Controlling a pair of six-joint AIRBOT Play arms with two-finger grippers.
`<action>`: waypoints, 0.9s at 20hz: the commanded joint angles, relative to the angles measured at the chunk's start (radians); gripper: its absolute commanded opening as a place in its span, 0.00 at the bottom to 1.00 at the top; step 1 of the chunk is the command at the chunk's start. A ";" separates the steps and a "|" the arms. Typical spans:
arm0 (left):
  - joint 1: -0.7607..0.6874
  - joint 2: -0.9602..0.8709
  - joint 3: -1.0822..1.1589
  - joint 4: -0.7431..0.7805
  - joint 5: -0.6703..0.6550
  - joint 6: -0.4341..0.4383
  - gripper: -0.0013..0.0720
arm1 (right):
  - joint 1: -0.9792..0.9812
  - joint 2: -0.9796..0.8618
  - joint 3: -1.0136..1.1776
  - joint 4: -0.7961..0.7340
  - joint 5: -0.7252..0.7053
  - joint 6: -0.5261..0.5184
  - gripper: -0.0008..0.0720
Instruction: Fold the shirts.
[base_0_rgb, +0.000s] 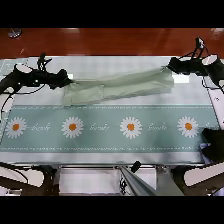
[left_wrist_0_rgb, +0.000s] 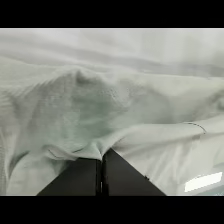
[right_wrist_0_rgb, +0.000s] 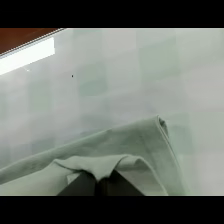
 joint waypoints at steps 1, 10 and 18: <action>0.003 -0.030 0.005 0.000 0.019 0.000 0.05 | 0.001 -0.022 0.006 0.002 -0.021 0.026 0.06; 0.073 -0.031 0.097 0.001 -0.156 0.000 0.91 | -0.079 -0.011 0.117 -0.298 0.248 0.045 0.83; 0.078 -0.002 0.123 0.000 -0.406 0.003 0.91 | -0.259 -0.101 0.128 0.027 0.474 0.062 0.85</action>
